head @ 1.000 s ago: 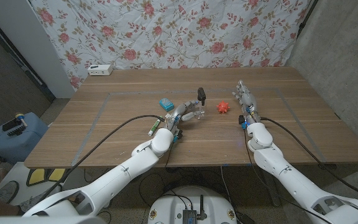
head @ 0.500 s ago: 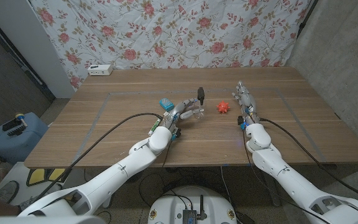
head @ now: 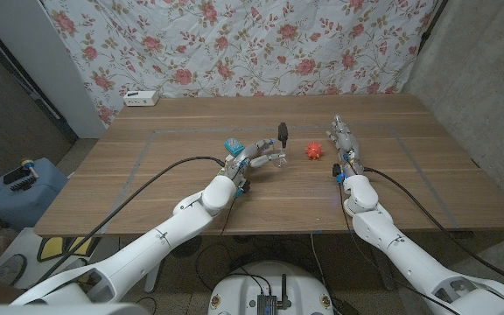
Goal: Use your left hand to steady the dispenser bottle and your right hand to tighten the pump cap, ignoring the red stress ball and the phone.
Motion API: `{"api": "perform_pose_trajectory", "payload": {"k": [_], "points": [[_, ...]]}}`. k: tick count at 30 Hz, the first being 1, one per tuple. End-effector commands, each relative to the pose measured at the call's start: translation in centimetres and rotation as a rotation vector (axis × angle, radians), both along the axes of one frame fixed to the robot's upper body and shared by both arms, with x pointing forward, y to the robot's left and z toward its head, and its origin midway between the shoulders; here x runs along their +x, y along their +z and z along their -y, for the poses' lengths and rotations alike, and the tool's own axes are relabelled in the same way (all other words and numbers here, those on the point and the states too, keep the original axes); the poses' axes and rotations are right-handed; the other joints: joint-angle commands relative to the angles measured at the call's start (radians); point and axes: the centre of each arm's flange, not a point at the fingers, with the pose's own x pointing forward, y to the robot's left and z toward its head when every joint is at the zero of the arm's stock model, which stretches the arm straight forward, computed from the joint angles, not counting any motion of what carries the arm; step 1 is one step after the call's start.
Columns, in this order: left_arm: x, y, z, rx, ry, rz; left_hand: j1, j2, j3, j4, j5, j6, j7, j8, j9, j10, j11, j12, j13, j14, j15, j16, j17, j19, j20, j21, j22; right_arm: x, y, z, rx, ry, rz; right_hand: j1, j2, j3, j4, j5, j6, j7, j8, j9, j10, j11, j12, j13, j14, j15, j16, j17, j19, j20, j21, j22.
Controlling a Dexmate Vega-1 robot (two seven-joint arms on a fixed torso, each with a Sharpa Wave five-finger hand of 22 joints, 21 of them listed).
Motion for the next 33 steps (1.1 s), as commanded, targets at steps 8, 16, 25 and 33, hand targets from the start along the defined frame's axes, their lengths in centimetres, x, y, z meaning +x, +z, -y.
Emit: {"api": "perform_pose_trajectory", "payload": {"k": [8, 16, 25, 33], "points": [[-1.2, 0.8, -2.6, 0.008, -0.001, 0.016, -0.018, 0.006, -0.012, 0.004, 0.015, 0.012, 0.002, 0.010, 0.000, 0.018, 0.002, 0.015, 0.001, -0.001, -0.022, 0.010, 0.006, -0.007, 0.000, 0.006, 0.003, -0.9, -0.1, -0.8, 0.009, -0.022, 0.018, -0.004, -0.001, -0.005, -0.005, 0.000, 0.002, -0.010, 0.003, -0.001, -0.007, 0.005, -0.003, 0.002, 0.003, 0.004, -0.003, 0.001, -0.004, -0.038, -0.001, 0.002], [-1.9, 0.8, -3.9, -0.010, -0.009, 0.039, -0.021, 0.014, -0.015, 0.008, 0.019, 0.032, 0.000, 0.017, 0.000, 0.029, 0.000, 0.019, 0.001, 0.005, -0.023, 0.012, 0.006, -0.005, -0.004, 0.008, 0.003, -1.3, -0.2, -1.1, 0.006, -0.019, 0.018, -0.006, 0.000, -0.005, -0.006, 0.000, -0.004, -0.010, 0.001, -0.001, -0.014, 0.008, -0.005, 0.002, -0.003, 0.006, -0.005, 0.002, -0.008, -0.036, -0.002, 0.002], [-2.2, 0.7, -5.1, -0.031, -0.012, 0.054, -0.021, 0.059, -0.006, 0.018, 0.025, 0.054, -0.002, 0.021, 0.001, 0.052, -0.003, 0.027, 0.001, 0.025, -0.030, 0.019, 0.007, 0.005, -0.011, 0.013, 0.003, -1.7, 0.1, -0.9, -0.012, -0.019, 0.015, -0.010, 0.001, -0.006, -0.005, -0.001, -0.008, -0.009, 0.000, 0.000, -0.018, 0.008, -0.006, 0.002, -0.007, 0.006, -0.006, 0.002, -0.014, -0.036, -0.003, 0.003], [-1.9, 1.0, -6.1, -0.063, -0.037, 0.068, -0.027, 0.117, 0.007, 0.036, 0.026, 0.069, -0.001, 0.022, 0.002, 0.068, 0.000, 0.029, 0.002, 0.033, -0.030, 0.020, 0.008, 0.012, -0.013, 0.015, 0.004, -1.7, 0.1, -1.0, -0.016, -0.014, 0.005, -0.014, 0.004, -0.007, -0.003, -0.001, -0.007, -0.005, 0.001, 0.000, -0.017, 0.009, -0.004, 0.002, -0.007, 0.005, -0.005, 0.003, -0.016, -0.037, -0.003, 0.003]]}}
